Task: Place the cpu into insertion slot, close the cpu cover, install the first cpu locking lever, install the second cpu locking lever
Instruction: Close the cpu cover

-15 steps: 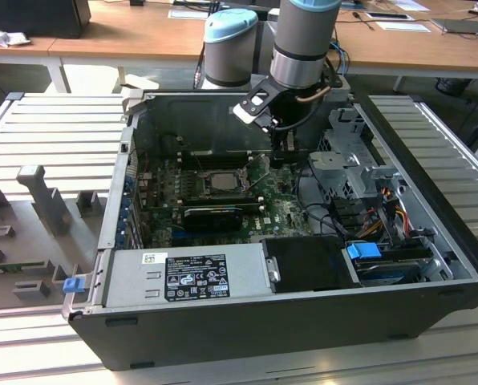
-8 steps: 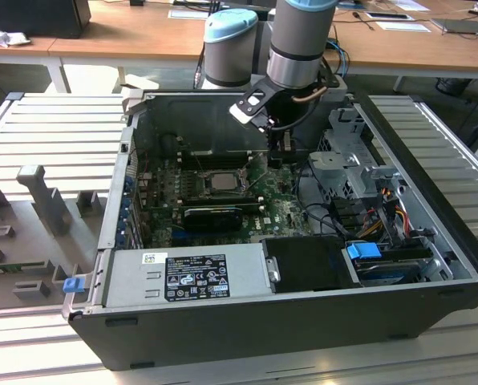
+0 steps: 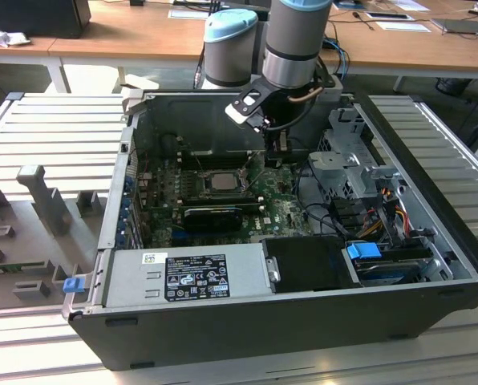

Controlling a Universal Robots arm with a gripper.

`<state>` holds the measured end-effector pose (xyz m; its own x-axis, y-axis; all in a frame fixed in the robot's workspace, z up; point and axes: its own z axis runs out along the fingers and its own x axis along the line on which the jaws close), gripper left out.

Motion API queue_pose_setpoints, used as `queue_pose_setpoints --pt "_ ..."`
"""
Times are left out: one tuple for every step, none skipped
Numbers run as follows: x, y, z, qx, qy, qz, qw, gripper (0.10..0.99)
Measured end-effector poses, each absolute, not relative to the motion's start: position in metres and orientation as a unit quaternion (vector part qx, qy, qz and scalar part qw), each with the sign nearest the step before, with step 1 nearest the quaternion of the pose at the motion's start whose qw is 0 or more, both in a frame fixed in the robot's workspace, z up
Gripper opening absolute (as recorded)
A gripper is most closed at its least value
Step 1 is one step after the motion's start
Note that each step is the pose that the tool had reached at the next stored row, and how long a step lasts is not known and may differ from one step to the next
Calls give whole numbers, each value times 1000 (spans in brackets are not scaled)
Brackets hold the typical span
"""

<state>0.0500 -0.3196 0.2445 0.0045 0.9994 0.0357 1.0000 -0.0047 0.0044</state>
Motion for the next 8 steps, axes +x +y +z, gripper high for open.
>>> queue_pose_setpoints --pt "50 -320 244 -709 -705 -14 11 106" --pt "49 -320 244 -709 -705 -14 11 106" --pt "49 -320 244 -709 -705 -14 11 106" --pt "48 -320 244 -709 -705 -14 11 106" --pt "47 -320 244 -709 -705 -14 11 106" --pt "47 -320 244 -709 -705 -14 11 106" --pt "47 -320 244 -709 -705 -14 11 106" --pt "46 -320 244 -709 -705 -14 11 106"
